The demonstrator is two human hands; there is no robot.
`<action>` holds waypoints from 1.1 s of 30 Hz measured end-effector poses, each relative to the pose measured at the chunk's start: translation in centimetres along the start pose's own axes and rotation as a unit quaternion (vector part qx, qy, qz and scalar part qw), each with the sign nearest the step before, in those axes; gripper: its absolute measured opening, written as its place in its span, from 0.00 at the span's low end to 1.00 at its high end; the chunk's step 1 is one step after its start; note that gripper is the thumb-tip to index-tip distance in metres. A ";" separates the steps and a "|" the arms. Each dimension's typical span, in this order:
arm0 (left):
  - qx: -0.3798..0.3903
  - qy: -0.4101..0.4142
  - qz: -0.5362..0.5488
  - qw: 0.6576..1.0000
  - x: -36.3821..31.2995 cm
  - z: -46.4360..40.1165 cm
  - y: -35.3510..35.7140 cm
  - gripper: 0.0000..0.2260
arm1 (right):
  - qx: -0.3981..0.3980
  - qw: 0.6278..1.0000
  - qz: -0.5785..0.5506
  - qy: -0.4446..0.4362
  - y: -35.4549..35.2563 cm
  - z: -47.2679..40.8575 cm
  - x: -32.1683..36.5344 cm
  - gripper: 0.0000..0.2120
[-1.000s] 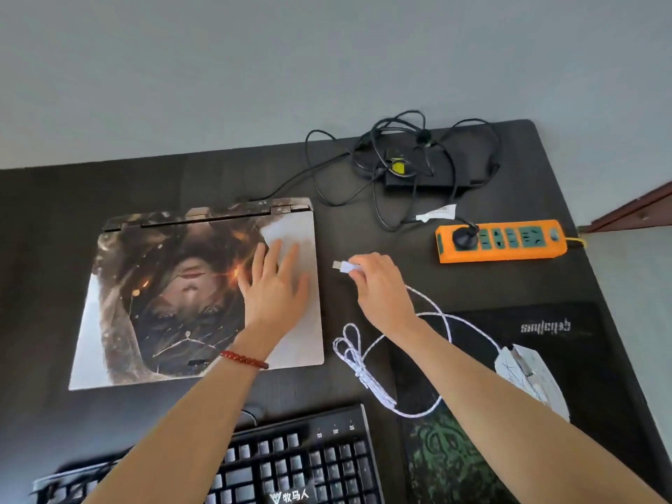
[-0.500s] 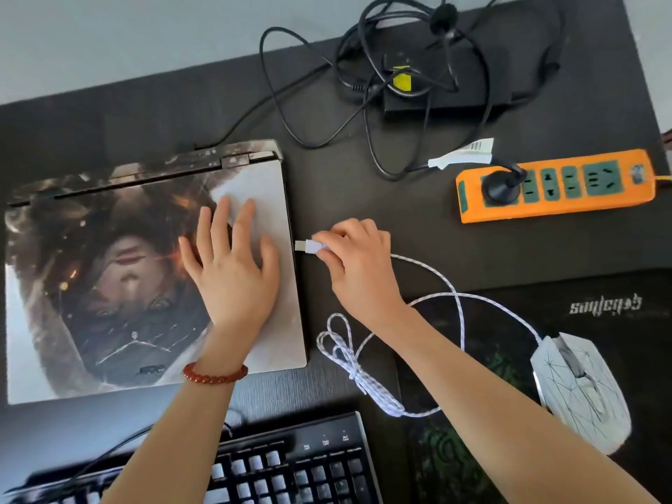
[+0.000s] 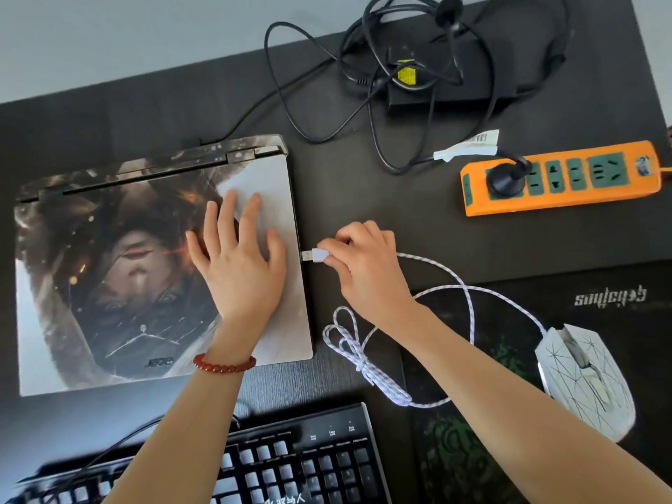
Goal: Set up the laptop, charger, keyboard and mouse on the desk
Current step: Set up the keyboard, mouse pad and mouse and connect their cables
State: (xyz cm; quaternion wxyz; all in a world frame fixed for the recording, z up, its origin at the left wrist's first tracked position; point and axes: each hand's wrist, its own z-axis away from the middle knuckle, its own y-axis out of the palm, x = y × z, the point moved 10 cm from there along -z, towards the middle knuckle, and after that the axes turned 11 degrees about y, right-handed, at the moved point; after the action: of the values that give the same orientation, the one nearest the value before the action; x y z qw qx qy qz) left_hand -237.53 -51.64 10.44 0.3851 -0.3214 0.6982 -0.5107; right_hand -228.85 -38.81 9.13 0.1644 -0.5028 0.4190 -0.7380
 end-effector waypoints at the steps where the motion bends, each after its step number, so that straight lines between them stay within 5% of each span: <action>1: 0.000 -0.002 0.001 1.000 0.1 0.0 0.0 0.21 | 0.004 1.000 -0.001 0.002 0.1 -0.3 0.1 0.07; 17: 0.013 -0.004 0.001 1.000 0.0 0.2 0.4 0.21 | 0.015 0.998 0.029 -0.046 0.4 0.0 1.1 0.06; 33: 0.011 -0.007 0.004 1.000 0.1 0.2 0.3 0.21 | 0.044 0.999 0.019 0.025 0.7 0.5 0.1 0.09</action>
State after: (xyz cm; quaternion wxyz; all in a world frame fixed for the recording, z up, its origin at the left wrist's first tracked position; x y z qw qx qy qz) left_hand -237.47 -51.77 10.13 0.3955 -0.3180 0.6910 -0.5147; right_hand -228.63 -39.55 8.70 0.1897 -0.4688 0.3991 -0.7648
